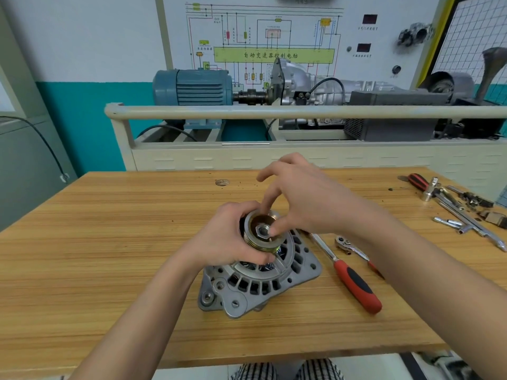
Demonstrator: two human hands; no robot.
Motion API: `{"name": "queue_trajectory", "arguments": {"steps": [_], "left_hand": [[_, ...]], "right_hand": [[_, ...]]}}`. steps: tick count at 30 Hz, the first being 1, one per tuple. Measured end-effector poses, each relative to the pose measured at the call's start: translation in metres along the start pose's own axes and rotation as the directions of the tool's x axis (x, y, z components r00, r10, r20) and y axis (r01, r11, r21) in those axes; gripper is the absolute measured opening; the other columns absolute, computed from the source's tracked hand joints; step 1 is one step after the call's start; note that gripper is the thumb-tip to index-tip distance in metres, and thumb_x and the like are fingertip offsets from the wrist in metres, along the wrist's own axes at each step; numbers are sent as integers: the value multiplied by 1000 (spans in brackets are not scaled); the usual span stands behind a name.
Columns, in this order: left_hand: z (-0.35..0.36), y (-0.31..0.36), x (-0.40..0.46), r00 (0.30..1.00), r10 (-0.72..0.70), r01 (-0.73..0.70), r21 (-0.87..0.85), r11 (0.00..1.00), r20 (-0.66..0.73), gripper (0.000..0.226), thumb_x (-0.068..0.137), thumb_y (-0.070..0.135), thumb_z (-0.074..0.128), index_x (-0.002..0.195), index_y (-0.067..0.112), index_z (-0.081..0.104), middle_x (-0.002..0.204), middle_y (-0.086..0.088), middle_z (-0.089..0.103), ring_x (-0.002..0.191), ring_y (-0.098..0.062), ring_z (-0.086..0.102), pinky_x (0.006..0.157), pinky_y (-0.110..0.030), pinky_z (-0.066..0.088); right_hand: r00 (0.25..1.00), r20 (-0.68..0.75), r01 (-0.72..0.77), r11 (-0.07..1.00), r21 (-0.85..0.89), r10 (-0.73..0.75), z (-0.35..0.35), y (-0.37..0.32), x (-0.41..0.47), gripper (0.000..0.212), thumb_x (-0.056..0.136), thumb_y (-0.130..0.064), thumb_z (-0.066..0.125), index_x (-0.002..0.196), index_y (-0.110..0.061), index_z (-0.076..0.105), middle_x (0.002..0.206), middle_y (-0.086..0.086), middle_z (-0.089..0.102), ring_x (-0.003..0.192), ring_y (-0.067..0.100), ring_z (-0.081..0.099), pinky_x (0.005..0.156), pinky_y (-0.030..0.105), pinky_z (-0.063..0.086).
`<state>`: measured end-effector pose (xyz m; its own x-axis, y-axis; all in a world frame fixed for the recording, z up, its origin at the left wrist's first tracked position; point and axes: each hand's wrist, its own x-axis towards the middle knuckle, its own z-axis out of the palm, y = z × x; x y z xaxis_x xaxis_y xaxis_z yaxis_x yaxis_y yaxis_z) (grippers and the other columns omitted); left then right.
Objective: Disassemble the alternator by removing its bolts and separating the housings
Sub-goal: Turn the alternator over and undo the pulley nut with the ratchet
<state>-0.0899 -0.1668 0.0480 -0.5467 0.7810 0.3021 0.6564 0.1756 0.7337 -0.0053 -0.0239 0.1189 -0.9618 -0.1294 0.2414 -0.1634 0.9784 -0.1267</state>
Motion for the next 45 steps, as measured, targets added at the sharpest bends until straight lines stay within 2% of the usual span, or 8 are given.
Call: {"name": "queue_trajectory", "arguments": {"steps": [6, 10, 17, 23, 28, 36, 41, 45], "left_hand": [[0, -1, 1, 1000, -9, 9, 12, 1000, -11, 44, 57, 6, 89, 93, 9, 64, 83, -6, 70, 76, -23, 65, 70, -41, 52], [0, -1, 0, 1000, -4, 4, 8, 1000, -3, 43, 58, 7, 89, 94, 13, 66, 86, 0, 71, 79, -14, 67, 72, -29, 52], [0, -1, 1, 1000, 2, -2, 11, 1000, 3, 42, 57, 8, 89, 90, 12, 64, 79, -3, 69, 71, -17, 63, 68, -34, 50], [1, -2, 1, 1000, 0, 0, -9, 1000, 3, 42, 59, 6, 88, 94, 11, 66, 86, -2, 72, 79, -18, 67, 73, -37, 53], [0, -1, 1, 1000, 6, -6, -8, 1000, 1, 44, 58, 6, 89, 94, 11, 65, 82, -4, 69, 74, -19, 64, 71, -36, 51], [1, -1, 1, 1000, 2, -2, -25, 1000, 12, 43, 59, 6, 88, 96, 12, 66, 85, -1, 71, 79, -16, 67, 73, -32, 53], [1, -1, 1, 1000, 2, -2, -12, 1000, 3, 43, 58, 6, 89, 93, 12, 64, 81, -5, 69, 73, -20, 64, 70, -37, 51], [1, 0, 1, 1000, -1, 1, -18, 1000, 7, 40, 59, 5, 88, 91, 11, 65, 82, -2, 70, 76, -18, 66, 70, -34, 52]], "right_hand": [[999, 0, 47, 978, -203, -48, 19, -10, 0, 21, 80, -40, 73, 93, -23, 76, 143, -9, 44, 134, 18, 22, 104, 36, 26], [996, 47, 84, 995, -53, -82, 8, -4, 0, 18, 78, -21, 75, 94, -30, 75, 145, -12, 41, 136, 15, 19, 108, 37, 26], [999, 30, 30, 991, -129, -27, 11, -3, 1, 22, 75, -46, 76, 89, -28, 76, 143, -12, 43, 133, 16, 22, 106, 38, 27], [991, 37, 126, 991, -45, -125, 7, 0, 1, 22, 79, -16, 74, 92, -33, 75, 144, -16, 39, 134, 10, 17, 108, 37, 23], [998, 32, 49, 993, -104, -46, 4, 2, 1, 22, 74, -44, 78, 89, -29, 76, 143, -14, 42, 134, 14, 20, 106, 37, 26], [987, 57, 153, 984, -88, -148, 4, 2, 2, 20, 78, -21, 76, 95, -33, 75, 147, -16, 37, 135, 10, 15, 108, 38, 22], [995, 45, 95, 978, -184, -88, 8, 0, 2, 24, 78, -48, 72, 88, -27, 76, 142, -14, 43, 133, 14, 21, 103, 35, 26], [985, 46, 173, 973, -150, -168, 11, -5, 3, 11, 80, -25, 74, 90, -30, 76, 142, -14, 43, 134, 14, 21, 104, 36, 26]]}}
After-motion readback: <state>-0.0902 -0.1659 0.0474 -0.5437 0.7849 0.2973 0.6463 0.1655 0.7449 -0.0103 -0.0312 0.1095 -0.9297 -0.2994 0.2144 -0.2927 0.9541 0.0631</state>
